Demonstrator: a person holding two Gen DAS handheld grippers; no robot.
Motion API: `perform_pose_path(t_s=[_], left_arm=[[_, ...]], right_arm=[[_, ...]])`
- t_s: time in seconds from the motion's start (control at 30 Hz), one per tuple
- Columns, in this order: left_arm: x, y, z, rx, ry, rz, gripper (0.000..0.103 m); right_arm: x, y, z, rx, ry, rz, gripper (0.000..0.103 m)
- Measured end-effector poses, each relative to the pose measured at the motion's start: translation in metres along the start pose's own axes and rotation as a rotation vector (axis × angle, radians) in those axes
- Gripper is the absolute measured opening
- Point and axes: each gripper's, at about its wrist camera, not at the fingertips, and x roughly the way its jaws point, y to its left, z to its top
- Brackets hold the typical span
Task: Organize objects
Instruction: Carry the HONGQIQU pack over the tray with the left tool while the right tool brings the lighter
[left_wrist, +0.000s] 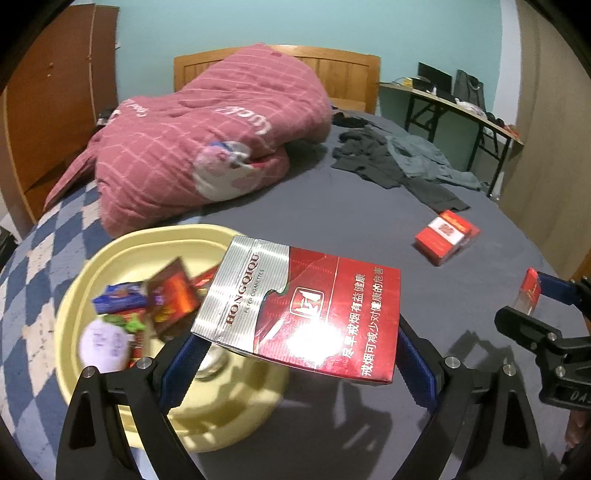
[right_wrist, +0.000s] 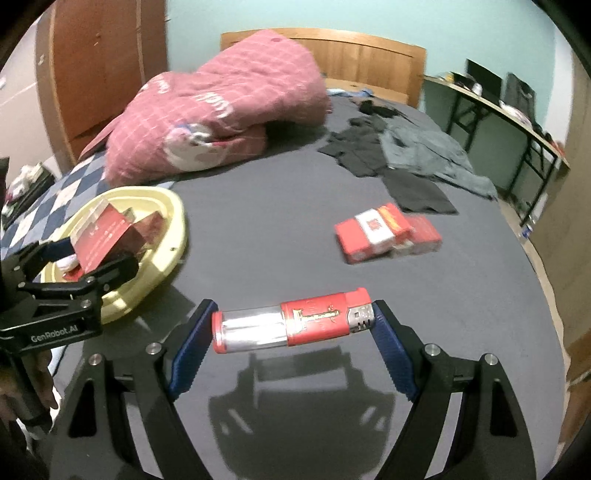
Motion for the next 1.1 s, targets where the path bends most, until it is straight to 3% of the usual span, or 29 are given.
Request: perform_pose_path(t_s=[0.37,0.57,0.73,0.87,1.1], left_arm=[[-0.015,0.078,0.007,-0.060,0.000,0.108,0.093],[-0.025,0.105,0.017,-0.075,-0.019,0.122,0.093],[-0.026,0.126,0.026,-0.099,-0.028,0.136,0.093],[-0.011,0.138,0.029,-0.111,-0.019,0.131,0.094],[0.047,0.159,0.021,-0.136,0.053,0.116,0.094]], right_arm=[[0.019,0.095,0.026,-0.080,0.012,0.108,0.083],[0.014,0.148,0.038,-0.159,-0.004,0.148,0.083],[0.019,0.170,0.046,-0.199,-0.008,0.149,0.083],[0.033,0.178,0.047,-0.210,0.009,0.148,0.083],[0.072,0.196,0.028,-0.239,0.075,0.163,0.083]])
